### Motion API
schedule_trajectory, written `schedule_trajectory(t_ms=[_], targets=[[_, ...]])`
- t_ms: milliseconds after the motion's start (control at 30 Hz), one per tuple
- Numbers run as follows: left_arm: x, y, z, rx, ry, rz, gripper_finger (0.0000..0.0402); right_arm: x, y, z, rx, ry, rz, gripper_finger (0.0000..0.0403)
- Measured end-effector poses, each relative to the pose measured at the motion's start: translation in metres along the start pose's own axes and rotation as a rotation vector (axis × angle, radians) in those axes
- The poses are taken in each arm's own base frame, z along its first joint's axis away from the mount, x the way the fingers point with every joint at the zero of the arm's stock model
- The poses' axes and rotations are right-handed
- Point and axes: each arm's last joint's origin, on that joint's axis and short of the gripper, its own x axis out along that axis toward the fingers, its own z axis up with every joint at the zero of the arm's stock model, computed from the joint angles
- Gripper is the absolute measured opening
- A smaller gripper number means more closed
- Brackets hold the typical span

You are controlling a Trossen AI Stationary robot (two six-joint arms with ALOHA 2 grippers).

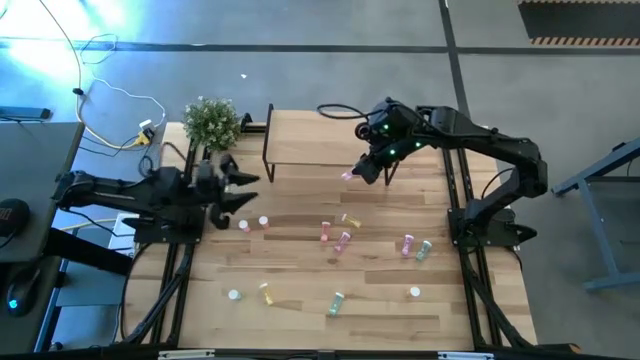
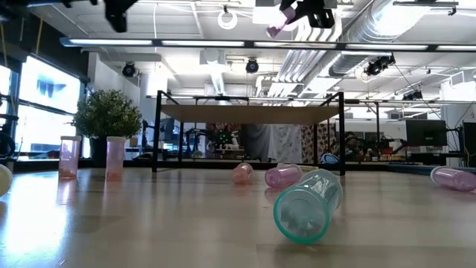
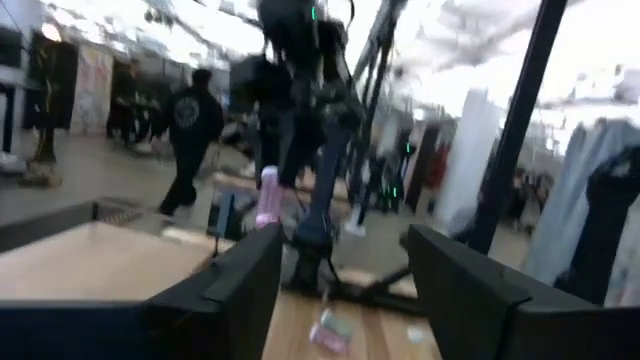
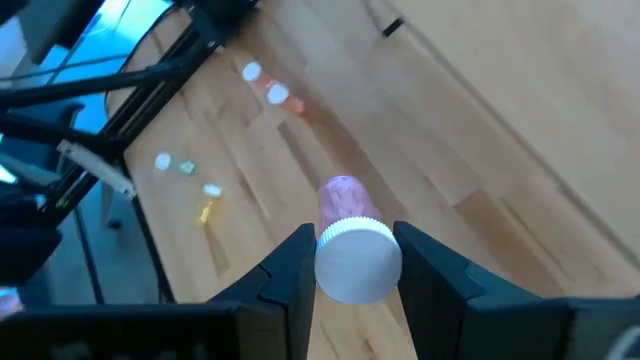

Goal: Pick and place medicine bottles onto shelf by color
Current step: Put the top right purple pill bottle on the shelf

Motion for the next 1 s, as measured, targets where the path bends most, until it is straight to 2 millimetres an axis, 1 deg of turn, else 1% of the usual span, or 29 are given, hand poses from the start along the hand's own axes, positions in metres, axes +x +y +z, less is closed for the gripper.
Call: schedule_trajectory(t_ms=[133,333,533,667,833,1000], targets=[[0.030,-0.005,-0.002,0.012,0.102,-0.020,0.0231,0.004,0.009,-0.005,-0.051,0.031,0.034,0.0109],[0.074,-0.012,-0.007,0.030,0.205,-0.069,0.0226,0.015,0.021,-0.011,-0.168,0.088,0.102,0.0109],[0.108,-0.018,-0.011,-0.003,0.263,-0.102,0.0225,0.025,0.030,-0.015,-0.265,0.118,0.156,0.0109],[0.125,-0.020,-0.016,-0.042,0.293,-0.117,0.0225,0.030,0.035,-0.016,-0.328,0.126,0.171,0.0109],[0.137,-0.020,-0.024,-0.066,0.326,-0.112,0.0225,0.034,0.039,-0.016,-0.378,0.132,0.230,0.0109],[0.146,-0.020,-0.030,-0.154,0.359,-0.111,0.0225,0.038,0.043,-0.016,-0.420,0.125,0.257,0.0109]])
